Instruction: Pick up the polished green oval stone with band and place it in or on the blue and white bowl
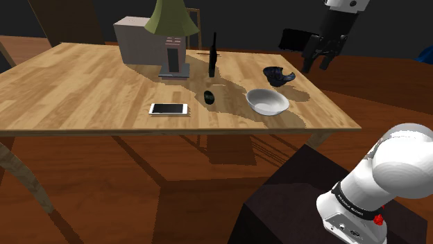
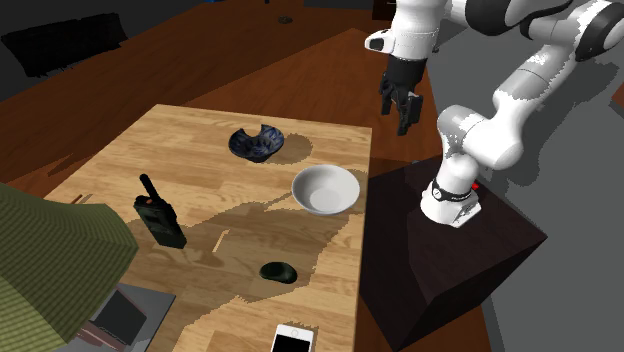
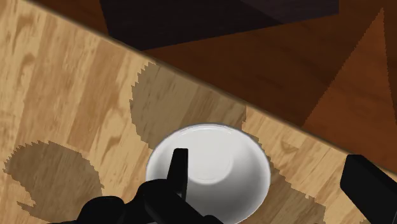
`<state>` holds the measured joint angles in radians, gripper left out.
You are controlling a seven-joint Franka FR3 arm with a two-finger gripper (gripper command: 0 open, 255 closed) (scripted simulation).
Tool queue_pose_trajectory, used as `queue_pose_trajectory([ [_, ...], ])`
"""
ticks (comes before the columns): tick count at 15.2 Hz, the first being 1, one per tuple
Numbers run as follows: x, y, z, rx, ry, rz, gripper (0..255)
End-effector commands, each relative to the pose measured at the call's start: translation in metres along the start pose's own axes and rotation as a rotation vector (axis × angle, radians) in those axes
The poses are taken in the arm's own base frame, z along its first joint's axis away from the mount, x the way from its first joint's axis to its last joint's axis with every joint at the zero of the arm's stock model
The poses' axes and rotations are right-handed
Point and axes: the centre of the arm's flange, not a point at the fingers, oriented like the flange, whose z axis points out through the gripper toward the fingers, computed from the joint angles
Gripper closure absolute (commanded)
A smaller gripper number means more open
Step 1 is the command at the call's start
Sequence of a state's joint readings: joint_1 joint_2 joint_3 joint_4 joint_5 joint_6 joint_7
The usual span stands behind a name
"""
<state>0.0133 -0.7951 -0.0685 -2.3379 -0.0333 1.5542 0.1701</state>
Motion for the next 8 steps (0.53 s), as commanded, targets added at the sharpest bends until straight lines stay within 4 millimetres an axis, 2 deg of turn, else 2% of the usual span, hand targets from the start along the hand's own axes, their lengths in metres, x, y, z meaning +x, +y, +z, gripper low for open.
queue_pose_trajectory([
  [1,0.000,0.000,0.000,0.000,0.000,0.000,0],
  [8,0.055,-0.045,0.051,0.002,0.053,0.025,0],
])
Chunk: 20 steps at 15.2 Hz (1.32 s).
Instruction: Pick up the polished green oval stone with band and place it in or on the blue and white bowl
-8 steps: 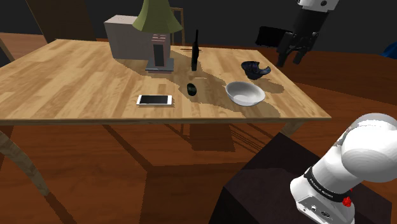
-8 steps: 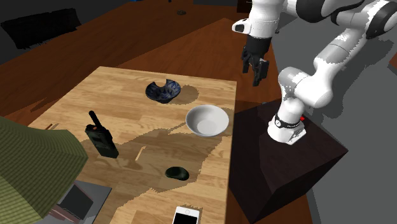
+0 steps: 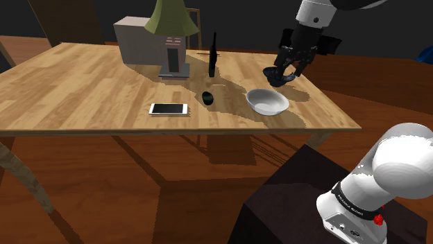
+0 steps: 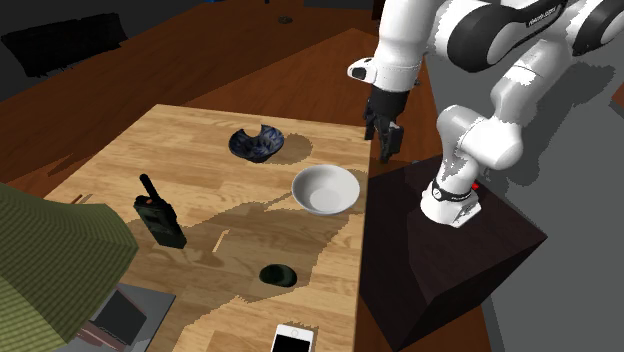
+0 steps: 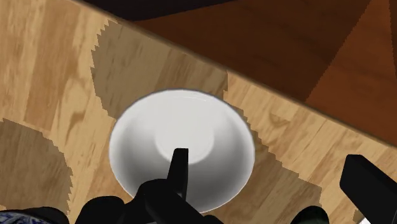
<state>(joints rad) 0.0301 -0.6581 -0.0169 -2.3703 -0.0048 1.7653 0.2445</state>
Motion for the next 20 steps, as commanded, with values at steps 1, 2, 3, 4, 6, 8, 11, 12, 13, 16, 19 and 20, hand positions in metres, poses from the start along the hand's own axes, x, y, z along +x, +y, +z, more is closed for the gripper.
queue_pose_trajectory([
  [1,0.015,-0.011,0.017,0.001,0.018,0.008,0],
  [2,0.023,-0.017,0.024,0.002,0.025,0.011,0],
  [3,0.030,-0.024,0.031,0.002,0.033,0.015,0],
  [4,0.038,-0.030,0.038,0.002,0.041,0.019,0],
  [6,0.054,-0.043,0.052,0.002,0.056,0.026,0],
  [8,0.071,-0.055,0.066,0.003,0.071,0.033,0],
  [11,0.096,-0.074,0.086,0.004,0.094,0.044,0],
  [12,0.104,-0.080,0.093,0.004,0.102,0.047,0],
  [13,0.113,-0.086,0.100,0.004,0.109,0.051,0],
  [16,0.139,-0.104,0.119,0.005,0.132,0.062,0],
  [19,0.166,-0.122,0.138,0.006,0.155,0.073,0],
  [20,0.175,-0.128,0.144,0.006,0.163,0.076,0],
])
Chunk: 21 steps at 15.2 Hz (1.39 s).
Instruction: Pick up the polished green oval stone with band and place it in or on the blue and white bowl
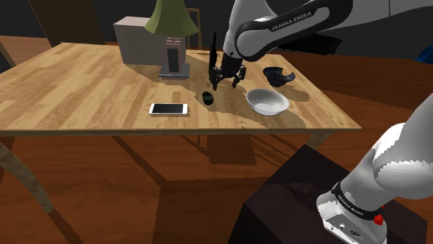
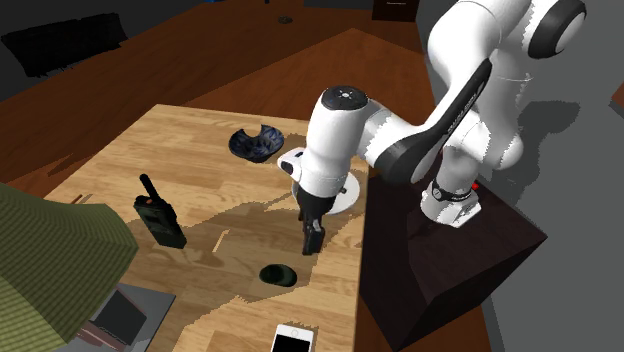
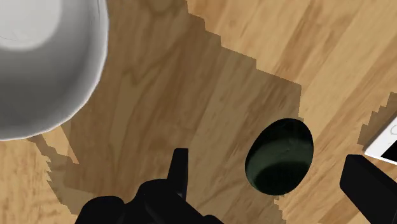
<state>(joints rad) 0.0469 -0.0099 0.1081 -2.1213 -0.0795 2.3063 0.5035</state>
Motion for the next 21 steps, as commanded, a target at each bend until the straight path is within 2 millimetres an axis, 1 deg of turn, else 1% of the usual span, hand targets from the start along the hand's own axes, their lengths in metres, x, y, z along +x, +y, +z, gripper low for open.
queue_pose_trajectory([
  [1,0.016,-0.014,0.018,0.001,0.016,0.008,0],
  [4,0.040,-0.034,0.040,0.002,0.039,0.019,0],
  [5,0.042,-0.036,0.042,0.002,0.041,0.020,0],
  [11,0.044,-0.036,0.074,0.002,0.041,0.020,0],
  [12,0.044,-0.036,0.082,0.002,0.041,0.020,0],
  [20,0.044,-0.036,0.082,0.002,0.041,0.020,0],
  [21,0.044,-0.036,0.082,0.002,0.041,0.020,255],
])
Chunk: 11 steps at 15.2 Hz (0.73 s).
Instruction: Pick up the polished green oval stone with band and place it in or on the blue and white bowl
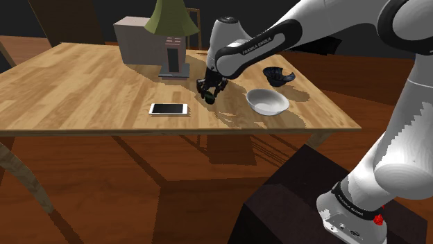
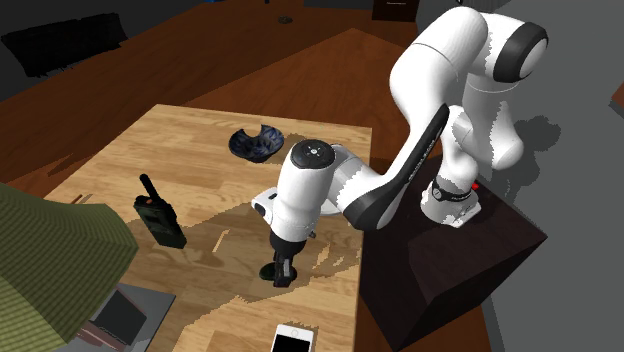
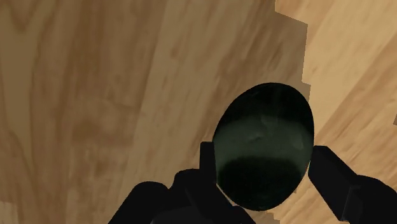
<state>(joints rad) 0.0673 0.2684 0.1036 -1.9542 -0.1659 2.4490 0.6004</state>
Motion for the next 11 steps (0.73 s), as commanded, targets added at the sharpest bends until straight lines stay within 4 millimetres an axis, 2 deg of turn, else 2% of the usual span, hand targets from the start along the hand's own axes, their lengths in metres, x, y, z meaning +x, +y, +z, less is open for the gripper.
queue_pose_trajectory([
  [1,0.000,0.000,0.000,0.000,0.000,0.000,255],
  [9,0.000,0.000,0.000,0.000,0.000,0.000,255],
  [11,0.002,0.000,-0.010,0.000,0.000,0.000,255],
])
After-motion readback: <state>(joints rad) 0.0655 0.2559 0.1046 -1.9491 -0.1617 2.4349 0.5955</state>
